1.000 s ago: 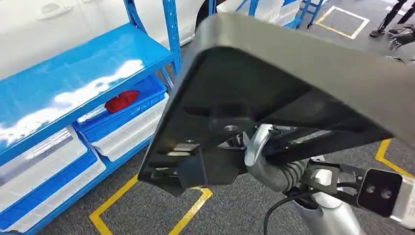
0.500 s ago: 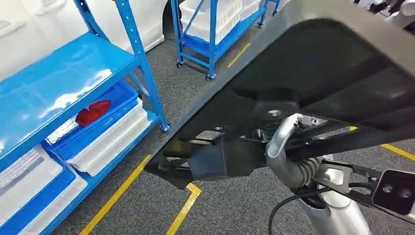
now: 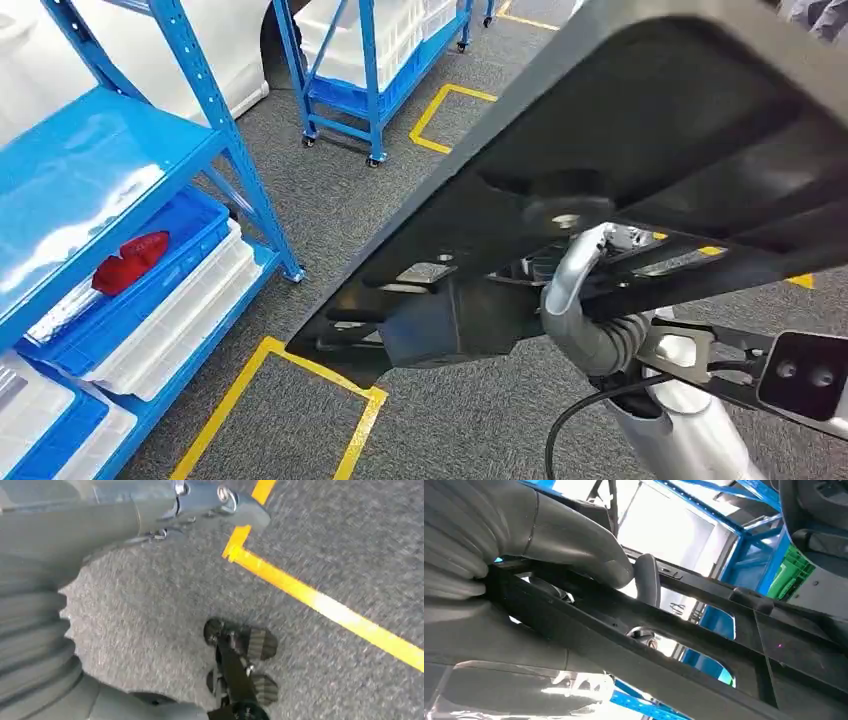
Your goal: Take the parts from the cabinet and place them on the table.
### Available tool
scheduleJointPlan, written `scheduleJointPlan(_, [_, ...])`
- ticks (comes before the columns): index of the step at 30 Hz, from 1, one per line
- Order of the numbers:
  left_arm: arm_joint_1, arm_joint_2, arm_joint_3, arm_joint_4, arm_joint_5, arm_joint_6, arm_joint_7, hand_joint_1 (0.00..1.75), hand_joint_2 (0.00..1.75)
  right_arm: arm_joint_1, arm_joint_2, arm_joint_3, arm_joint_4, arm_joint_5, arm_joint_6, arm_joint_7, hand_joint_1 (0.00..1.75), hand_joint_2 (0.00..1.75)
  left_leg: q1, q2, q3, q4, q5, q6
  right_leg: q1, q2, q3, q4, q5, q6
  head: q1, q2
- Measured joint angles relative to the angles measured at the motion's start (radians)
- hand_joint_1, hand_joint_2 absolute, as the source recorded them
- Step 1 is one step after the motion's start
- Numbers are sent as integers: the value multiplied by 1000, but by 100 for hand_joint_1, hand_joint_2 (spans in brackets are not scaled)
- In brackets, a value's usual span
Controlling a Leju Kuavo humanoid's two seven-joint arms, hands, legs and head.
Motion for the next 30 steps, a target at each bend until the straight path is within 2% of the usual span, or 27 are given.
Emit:
scheduleJointPlan(1, [1,0,0,0,0,0,0,0,175,-4,-1,0,1,0,0,0,175,175,-2,12,-1,0,0,5,0,-29,-32,64,-38,2,3,0])
scheduleJointPlan(2, [4,0,0,0,0,0,0,0,175,-3,-1,0,2,0,0,0,175,175,-5,25,-1,0,-1,6,-2,-41,-76,155,-82,5,3,0])
scheduleJointPlan(3, [7,0,0,0,0,0,0,0,175,-3,-1,0,3,0,0,0,175,175,-7,40,-2,1,-2,8,-5,-45,-116,238,-114,7,2,0])
scheduleJointPlan(4, [7,0,0,0,0,0,0,0,175,-3,-2,0,6,0,0,0,175,175,-9,53,-3,1,-3,8,-7,-46,-140,288,-126,8,3,0])
scheduleJointPlan(5, [6,0,0,0,0,0,0,0,175,-2,-2,0,7,-1,0,0,175,175,-11,64,-3,1,-3,8,-8,-47,-140,288,-114,8,2,0])
scheduleJointPlan(6, [5,0,0,0,0,0,0,0,175,-2,-3,0,8,0,0,0,175,175,-12,76,-2,1,-4,8,-8,-50,-114,238,-82,6,3,0])
scheduleJointPlan(7, [5,0,0,0,0,-1,0,0,175,-3,-5,0,8,-1,2,2,175,175,-13,86,0,1,-5,6,-7,-57,-65,149,-40,2,3,0])
scheduleJointPlan(8, [4,-1,0,0,0,-2,-1,0,175,-6,-6,0,8,-2,4,2,175,175,-14,95,2,1,-7,4,-3,-80,-7,47,-2,-5,3,0])
scheduleJointPlan(9, [3,-2,0,0,0,-2,-1,0,175,-10,-6,0,8,-3,7,3,175,175,-16,103,5,1,-9,1,4,-126,34,-28,4,-13,3,0])
scheduleJointPlan(10, [4,-3,0,0,0,-2,-1,0,175,-14,-6,0,8,-5,10,7,175,175,-22,110,5,3,-12,-6,12,-124,35,-36,3,-16,0,0])
scheduleJointPlan(13, [1,-5,0,0,-2,-3,0,0,175,-20,-8,-5,8,-10,11,24,175,175,-19,137,11,-1,-14,-20,16,-91,30,-37,5,-26,1,0])
scheduleJointPlan(14, [-2,-6,0,0,-4,-4,4,0,175,-20,-10,-10,7,-10,12,28,175,175,-20,139,10,2,-20,-27,7,-79,37,-49,13,-35,1,0])
scheduleJointPlan(15, [-3,-6,0,0,-8,-5,8,0,175,-22,-11,-14,6,-10,12,32,175,175,-13,90,4,24,-37,-33,5,-72,40,-55,16,-38,2,0])
scheduleJointPlan(16, [-2,-9,0,0,-12,-6,11,0,175,-25,-11,-15,6,-11,12,34,175,175,-12,54,-20,80,-72,-34,3,-65,41,-54,17,-43,0,0])
scheduleJointPlan(17, [2,-11,-1,2,-15,-8,15,0,175,-24,-11,-15,6,-11,12,35,175,175,-12,37,-62,169,-118,-37,4,-53,40,-54,17,-46,-1,0])
scheduleJointPlan(18, [5,-13,-1,2,-15,-8,18,0,175,-23,-12,-15,6,-11,12,35,175,175,-11,31,-103,255,-153,-39,5,-42,39,-53,17,-47,-1,0])
scheduleJointPlan(19, [9,-14,-1,2,-15,-8,18,0,175,-22,-12,-15,6,-11,12,37,175,175,-11,31,-138,325,-172,-41,6,-28,38,-52,17,-48,-2,0])
scheduleJointPlan(20, [11,-14,-1,2,-15,-8,18,0,175,-22,-12,-15,6,-11,13,38,175,175,-10,31,-151,344,-166,-41,6,-15,39,-51,17,-48,-1,0])
scheduleJointPlan(21, [11,-14,-2,2,-16,-8,18,0,175,-21,-13,-15,6,-11,13,38,175,175,-9,30,-139,310,-132,-40,5,0,40,-50,16,-47,-2,0])
scheduleJointPlan(22, [10,-14,-2,2,-18,-8,18,0,175,-21,-13,-16,6,-11,13,38,175,175,-8,28,-105,234,-84,-39,5,14,41,-48,15,-45,-2,0])
scheduleJointPlan(23, [9,-14,-5,2,-22,-10,18,0,175,-21,-13,-17,6,-11,13,38,175,175,-5,15,-59,133,-31,-38,3,28,44,-45,13,-42,-2,0])
scheduleJointPlan(24, [10,-14,-6,2,-23,-11,20,0,175,-20,-14,-19,6,-11,13,38,175,175,-2,-19,-20,48,7,-35,2,39,44,-41,9,-37,-2,0])
scheduleJointPlan(25, [11,-16,-7,2,-25,-12,21,0,175,-17,-16,-22,6,-11,13,36,175,175,0,-51,-4,17,-9,-34,7,50,39,-34,7,-31,-1,0])
scheduleJointPlan(26, [11,-17,-8,2,-26,-13,24,0,175,-9,-19,-26,6,-14,14,33,175,175,0,-44,-3,15,-9,-32,2,62,33,-34,11,-24,-1,0])
scheduleJointPlan(28, [10,-21,-10,2,-25,-12,28,0,175,13,-32,-37,6,-21,23,17,175,175,-7,-28,-3,14,-9,-21,-5,78,30,-40,15,-10,-1,0])
scheduleJointPlan(29, [9,-26,-10,2,-26,-10,29,0,175,21,-41,-45,6,-24,33,5,175,175,-4,-18,1,4,-4,-12,-1,88,29,-41,15,-2,0,0])
scheduleJointPlan(30, [8,-29,-11,2,-26,-7,29,0,175,30,-51,-54,6,-27,40,-6,175,175,-1,-1,5,-4,1,-4,-5,64,28,-30,6,-2,-2,0])
